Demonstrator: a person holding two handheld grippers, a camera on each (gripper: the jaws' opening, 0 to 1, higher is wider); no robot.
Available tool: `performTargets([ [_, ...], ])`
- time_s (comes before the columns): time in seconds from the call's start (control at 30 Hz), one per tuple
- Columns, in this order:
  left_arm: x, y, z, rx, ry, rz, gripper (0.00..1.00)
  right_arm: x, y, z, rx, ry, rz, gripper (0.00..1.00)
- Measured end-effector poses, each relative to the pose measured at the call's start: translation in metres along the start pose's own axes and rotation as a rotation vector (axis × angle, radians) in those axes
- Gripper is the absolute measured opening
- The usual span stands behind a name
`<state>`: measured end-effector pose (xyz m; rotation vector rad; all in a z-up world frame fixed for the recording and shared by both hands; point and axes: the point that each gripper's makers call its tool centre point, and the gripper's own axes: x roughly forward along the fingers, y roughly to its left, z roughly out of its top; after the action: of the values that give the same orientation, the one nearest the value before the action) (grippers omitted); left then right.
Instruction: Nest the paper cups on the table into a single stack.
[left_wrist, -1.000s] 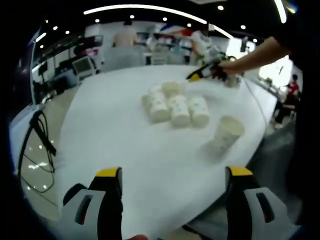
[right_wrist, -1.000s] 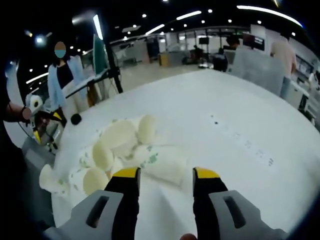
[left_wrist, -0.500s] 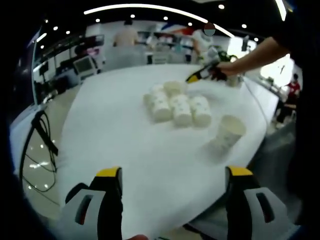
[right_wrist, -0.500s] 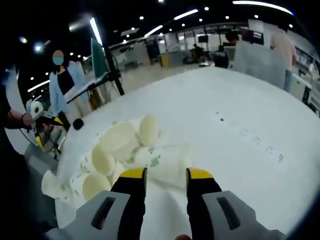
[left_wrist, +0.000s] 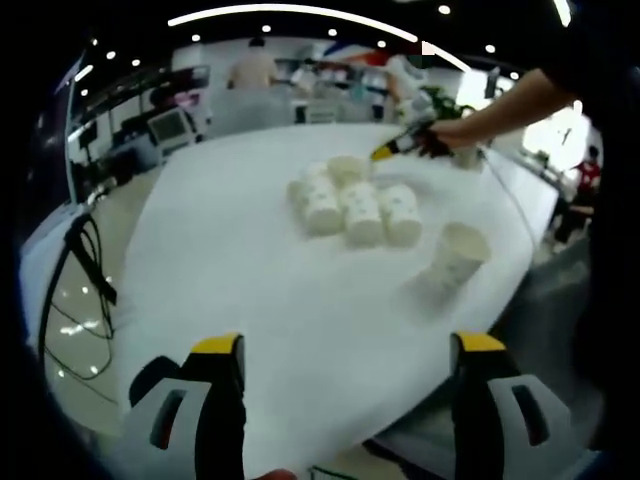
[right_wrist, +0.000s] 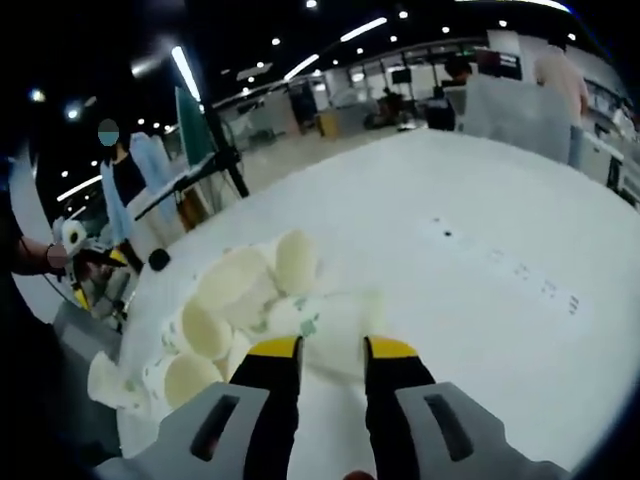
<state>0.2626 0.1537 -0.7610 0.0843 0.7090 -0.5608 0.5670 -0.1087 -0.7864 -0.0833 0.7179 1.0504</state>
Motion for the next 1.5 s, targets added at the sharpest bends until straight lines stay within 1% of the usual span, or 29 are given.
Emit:
performTargets([
  [0.1,-0.001,0.001,-0.003,-0.003,0.004,0.003,0.83,0.000,0.000,-0.002,0.020,-0.002,0.012,0.17],
  [0.2,-0.001,-0.001,-0.004,-0.006,0.008,0.000,0.83,-0.001,0.003,-0.003,0.018,0.005,0.019,0.13],
  [0.27,0.000,-0.004,-0.005,0.001,0.012,-0.009,0.83,-0.002,0.007,-0.004,0.022,0.004,0.041,0.10],
  [0.33,0.000,-0.005,-0.005,0.006,0.018,-0.012,0.83,-0.004,0.008,-0.006,0.014,0.009,0.047,0.09],
  [0.47,0.000,-0.006,-0.007,0.005,0.020,-0.014,0.83,-0.007,0.011,-0.010,0.026,0.010,0.059,0.04],
  [0.73,-0.003,-0.007,-0.010,0.006,0.029,-0.017,0.82,-0.014,0.014,-0.017,0.036,0.017,0.072,0.01],
  [0.9,-0.004,-0.006,-0.007,0.012,0.026,-0.013,0.82,-0.021,0.014,-0.021,0.037,0.015,0.079,0.00],
  [1.07,-0.004,-0.008,-0.003,0.020,0.019,-0.014,0.82,-0.026,0.019,-0.021,0.031,0.006,0.079,0.00],
  [1.23,-0.004,-0.009,0.001,0.026,0.009,-0.016,0.82,-0.032,0.023,-0.022,0.018,0.014,0.074,0.00],
  [1.5,-0.005,-0.007,0.002,0.028,-0.002,-0.015,0.82,-0.042,0.029,-0.021,0.002,0.030,0.068,0.00],
])
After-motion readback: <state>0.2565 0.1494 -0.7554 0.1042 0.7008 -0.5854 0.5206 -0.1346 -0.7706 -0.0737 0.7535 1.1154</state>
